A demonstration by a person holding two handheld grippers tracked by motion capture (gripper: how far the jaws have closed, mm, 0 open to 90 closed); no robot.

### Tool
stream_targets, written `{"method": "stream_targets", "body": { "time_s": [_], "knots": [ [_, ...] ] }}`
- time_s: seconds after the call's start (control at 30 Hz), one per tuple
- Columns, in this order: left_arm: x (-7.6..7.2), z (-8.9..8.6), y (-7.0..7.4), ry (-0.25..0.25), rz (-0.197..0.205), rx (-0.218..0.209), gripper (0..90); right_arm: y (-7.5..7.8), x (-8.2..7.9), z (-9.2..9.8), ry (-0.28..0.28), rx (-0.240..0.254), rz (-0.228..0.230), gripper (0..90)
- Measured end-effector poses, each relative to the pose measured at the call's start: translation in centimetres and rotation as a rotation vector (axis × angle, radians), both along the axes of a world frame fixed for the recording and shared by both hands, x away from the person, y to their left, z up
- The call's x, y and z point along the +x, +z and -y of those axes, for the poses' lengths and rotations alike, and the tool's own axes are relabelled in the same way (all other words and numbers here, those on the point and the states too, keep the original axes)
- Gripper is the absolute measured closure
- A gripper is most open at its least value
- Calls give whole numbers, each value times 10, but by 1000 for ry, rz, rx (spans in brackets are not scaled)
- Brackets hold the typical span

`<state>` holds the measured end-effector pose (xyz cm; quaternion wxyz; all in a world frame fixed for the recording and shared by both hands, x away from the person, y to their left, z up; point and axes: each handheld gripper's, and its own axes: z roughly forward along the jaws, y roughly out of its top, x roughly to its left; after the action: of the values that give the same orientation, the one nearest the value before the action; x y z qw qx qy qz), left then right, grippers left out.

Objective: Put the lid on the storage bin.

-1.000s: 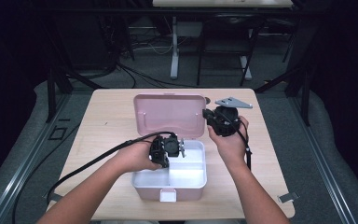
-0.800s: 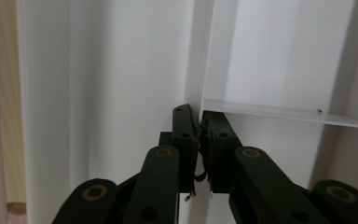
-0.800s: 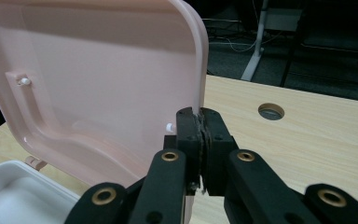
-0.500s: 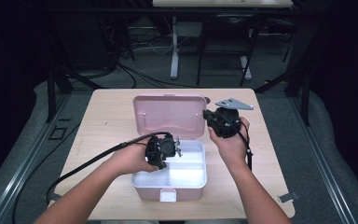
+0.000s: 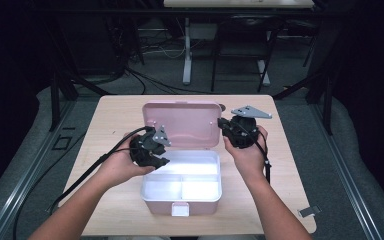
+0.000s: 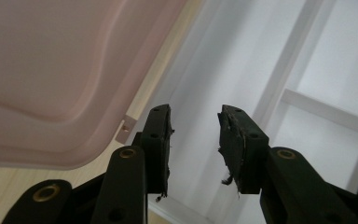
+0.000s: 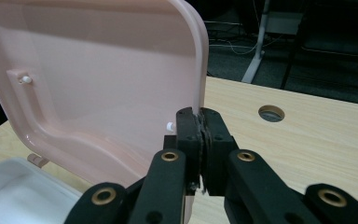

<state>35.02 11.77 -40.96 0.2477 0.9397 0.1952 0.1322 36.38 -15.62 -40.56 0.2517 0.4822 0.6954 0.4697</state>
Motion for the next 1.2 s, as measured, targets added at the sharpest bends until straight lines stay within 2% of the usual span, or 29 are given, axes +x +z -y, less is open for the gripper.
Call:
{"method": "stream_targets", "body": {
  "time_s": [0.07,0.2,0.3,0.43,0.53,0.57,0.67,0.73,0.77,0.9,0.97,1.13,1.2],
  "knots": [
    [1,-7,0,26,5,-52,666,0,0,0,1,2,1,874],
    [4,-20,3,93,27,-160,668,0,-2,0,1,0,6,874],
    [6,-27,6,161,77,-233,652,-1,-3,0,1,6,10,875],
    [10,-40,8,279,107,-363,628,-1,-4,0,4,9,19,874],
    [12,-46,9,331,128,-389,628,-2,-5,1,5,6,20,875],
    [15,-49,9,357,127,-419,628,-1,-6,1,6,9,23,874],
    [17,-52,9,380,142,-424,620,-2,-7,1,6,6,26,875],
    [20,-55,10,379,129,-455,611,-2,-8,1,9,9,27,874],
    [20,-55,11,385,144,-477,613,-2,-8,0,9,8,29,874],
    [17,-57,16,391,166,-509,613,-2,-8,1,7,11,26,874],
    [16,-58,17,396,173,-507,619,-2,-8,1,8,12,28,874],
    [15,-66,23,430,219,-501,632,-2,-9,1,8,13,33,875],
    [17,-69,24,447,222,-498,633,-2,-9,1,10,15,31,875]
  ]
}}
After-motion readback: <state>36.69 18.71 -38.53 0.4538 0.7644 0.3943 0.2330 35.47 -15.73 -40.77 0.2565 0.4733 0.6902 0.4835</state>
